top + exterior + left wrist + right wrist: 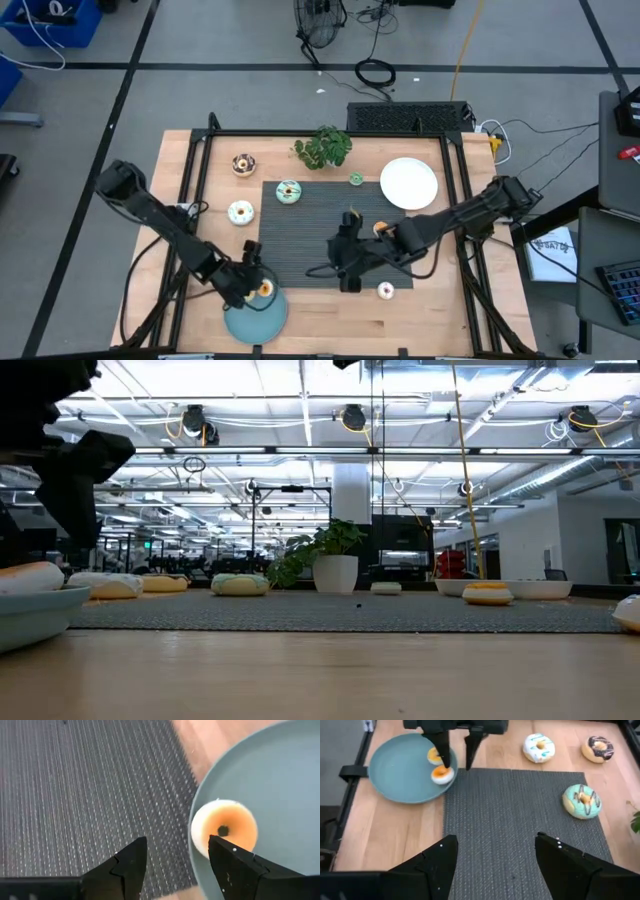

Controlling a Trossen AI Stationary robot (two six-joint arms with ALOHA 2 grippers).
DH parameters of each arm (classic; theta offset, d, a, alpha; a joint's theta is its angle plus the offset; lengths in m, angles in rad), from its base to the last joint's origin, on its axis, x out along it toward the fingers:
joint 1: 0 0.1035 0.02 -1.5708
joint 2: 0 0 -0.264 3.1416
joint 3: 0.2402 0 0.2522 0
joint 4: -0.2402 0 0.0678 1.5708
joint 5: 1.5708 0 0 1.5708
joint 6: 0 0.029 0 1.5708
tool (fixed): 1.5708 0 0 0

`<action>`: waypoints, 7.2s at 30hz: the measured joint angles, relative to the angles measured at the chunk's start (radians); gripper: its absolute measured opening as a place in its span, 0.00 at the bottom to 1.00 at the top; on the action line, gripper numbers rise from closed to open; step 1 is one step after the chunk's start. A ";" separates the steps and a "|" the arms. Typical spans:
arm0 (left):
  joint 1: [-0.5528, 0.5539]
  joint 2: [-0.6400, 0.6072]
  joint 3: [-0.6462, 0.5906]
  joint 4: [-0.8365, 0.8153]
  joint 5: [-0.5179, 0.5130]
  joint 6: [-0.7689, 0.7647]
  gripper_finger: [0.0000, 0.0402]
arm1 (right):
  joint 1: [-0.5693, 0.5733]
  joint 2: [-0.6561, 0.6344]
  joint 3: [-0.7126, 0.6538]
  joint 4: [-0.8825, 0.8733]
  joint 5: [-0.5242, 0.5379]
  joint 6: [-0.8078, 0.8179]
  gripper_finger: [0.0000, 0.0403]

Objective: Pick & Place donuts
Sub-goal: Put the small yellow donut on the blue plate

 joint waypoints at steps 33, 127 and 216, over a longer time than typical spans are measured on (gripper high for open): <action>0.014 0.037 0.022 0.036 0.229 -0.136 0.53 | 0.017 0.000 0.000 -0.012 -0.004 0.003 0.61; 0.157 0.239 0.023 0.117 1.100 -0.344 0.37 | 0.012 0.000 -0.001 -0.002 -0.002 0.000 0.61; -0.076 0.131 0.143 -0.466 0.580 -0.679 0.10 | 0.006 -0.006 -0.098 0.095 -0.004 -0.023 0.61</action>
